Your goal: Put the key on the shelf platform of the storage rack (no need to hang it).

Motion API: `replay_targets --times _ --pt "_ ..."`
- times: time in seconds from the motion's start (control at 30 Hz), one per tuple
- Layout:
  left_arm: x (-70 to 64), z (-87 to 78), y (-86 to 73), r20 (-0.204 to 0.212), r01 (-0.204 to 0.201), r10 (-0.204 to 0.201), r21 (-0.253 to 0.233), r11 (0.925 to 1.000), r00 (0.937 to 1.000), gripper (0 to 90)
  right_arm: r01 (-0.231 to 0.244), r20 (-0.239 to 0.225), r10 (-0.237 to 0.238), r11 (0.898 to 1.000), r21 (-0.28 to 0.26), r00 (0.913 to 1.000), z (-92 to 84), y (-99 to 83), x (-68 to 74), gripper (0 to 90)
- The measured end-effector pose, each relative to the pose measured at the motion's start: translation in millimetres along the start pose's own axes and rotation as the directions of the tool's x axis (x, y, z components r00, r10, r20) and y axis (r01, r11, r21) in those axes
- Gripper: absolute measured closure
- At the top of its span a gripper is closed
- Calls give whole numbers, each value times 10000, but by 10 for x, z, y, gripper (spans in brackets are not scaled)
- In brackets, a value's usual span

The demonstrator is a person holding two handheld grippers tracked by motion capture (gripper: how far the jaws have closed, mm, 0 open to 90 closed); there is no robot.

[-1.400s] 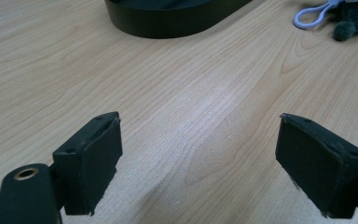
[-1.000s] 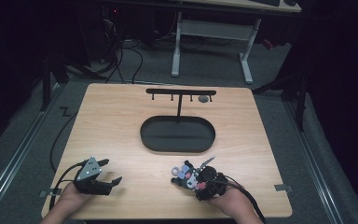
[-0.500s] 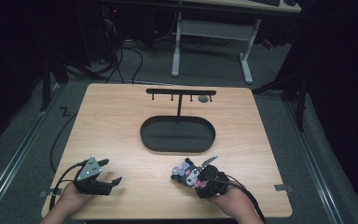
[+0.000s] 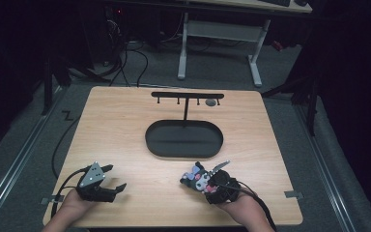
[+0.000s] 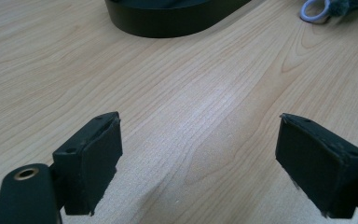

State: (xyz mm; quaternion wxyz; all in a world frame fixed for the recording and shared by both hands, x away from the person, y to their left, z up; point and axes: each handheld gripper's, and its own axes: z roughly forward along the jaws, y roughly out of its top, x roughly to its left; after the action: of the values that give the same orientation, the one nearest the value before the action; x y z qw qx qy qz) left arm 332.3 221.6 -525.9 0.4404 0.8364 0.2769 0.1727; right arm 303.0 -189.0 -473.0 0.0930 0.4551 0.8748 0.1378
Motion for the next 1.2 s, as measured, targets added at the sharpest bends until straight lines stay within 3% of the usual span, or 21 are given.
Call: replay_targets --times 0.7,0.87,1.2 --pt "0 0 0 3 4 -4 3 10000 10000 155 -1129 347 1159 9906 -773 9927 -147 -88 -236 470" --pt "0 0 0 3 -8 8 2 10000 10000 154 -1579 412 1632 9814 -1095 9857 -234 -95 -349 470" --pt "0 1 0 5 1 -1 6 10000 10000 154 -2060 497 2140 9696 -1320 9756 -298 -99 -482 471"
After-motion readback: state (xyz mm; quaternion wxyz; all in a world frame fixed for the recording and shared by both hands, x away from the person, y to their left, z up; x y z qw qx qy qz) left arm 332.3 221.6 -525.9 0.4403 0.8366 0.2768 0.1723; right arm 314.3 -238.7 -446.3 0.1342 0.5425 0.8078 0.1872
